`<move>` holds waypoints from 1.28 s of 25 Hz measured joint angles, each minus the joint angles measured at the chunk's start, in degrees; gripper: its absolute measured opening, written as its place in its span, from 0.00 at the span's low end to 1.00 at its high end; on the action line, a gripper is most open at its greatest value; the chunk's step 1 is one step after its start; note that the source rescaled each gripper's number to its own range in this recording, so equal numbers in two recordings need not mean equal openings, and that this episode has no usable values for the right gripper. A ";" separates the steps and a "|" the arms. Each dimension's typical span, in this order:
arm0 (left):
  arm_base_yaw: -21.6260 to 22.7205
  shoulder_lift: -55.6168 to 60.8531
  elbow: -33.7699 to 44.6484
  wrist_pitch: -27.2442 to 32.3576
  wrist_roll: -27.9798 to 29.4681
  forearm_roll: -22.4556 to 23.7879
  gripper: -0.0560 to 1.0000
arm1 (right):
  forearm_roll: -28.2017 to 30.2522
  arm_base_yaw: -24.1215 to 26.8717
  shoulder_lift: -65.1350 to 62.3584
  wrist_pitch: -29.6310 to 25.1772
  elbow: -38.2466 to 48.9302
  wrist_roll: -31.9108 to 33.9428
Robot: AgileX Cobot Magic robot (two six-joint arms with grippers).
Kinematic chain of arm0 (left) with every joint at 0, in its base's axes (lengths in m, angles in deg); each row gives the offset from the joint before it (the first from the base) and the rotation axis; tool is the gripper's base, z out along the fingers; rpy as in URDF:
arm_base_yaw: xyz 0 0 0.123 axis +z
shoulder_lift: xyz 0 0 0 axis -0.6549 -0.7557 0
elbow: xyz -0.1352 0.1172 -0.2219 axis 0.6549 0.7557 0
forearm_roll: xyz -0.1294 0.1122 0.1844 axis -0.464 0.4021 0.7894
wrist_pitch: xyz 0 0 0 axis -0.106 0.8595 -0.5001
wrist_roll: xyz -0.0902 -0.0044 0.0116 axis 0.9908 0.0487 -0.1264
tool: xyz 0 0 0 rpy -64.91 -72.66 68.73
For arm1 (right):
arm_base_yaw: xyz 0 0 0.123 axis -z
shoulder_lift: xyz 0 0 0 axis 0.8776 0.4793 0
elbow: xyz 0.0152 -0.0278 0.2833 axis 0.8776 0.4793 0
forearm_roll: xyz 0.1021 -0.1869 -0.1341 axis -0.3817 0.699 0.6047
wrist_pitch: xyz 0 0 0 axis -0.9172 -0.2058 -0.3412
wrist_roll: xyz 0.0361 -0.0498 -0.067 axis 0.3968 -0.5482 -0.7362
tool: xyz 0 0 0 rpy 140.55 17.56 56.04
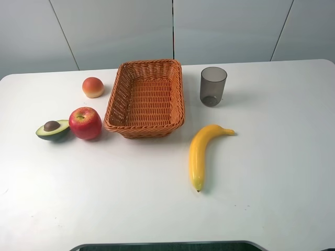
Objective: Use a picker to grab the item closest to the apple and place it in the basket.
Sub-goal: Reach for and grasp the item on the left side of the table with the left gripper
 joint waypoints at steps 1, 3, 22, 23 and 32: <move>0.00 0.00 0.00 0.00 0.00 0.00 1.00 | 0.00 0.00 0.00 0.00 0.00 0.00; 0.00 0.00 0.00 0.00 0.00 0.00 1.00 | 0.00 0.00 0.00 0.00 0.00 0.00; 0.00 0.00 0.00 0.00 0.00 0.00 1.00 | 0.00 0.00 0.00 0.00 0.00 0.00; 0.00 0.00 0.00 0.00 0.00 0.00 1.00 | 0.00 0.00 0.00 0.00 0.00 0.00; 0.00 0.00 0.00 0.00 0.00 0.00 1.00 | 0.00 0.00 0.00 0.00 0.00 0.00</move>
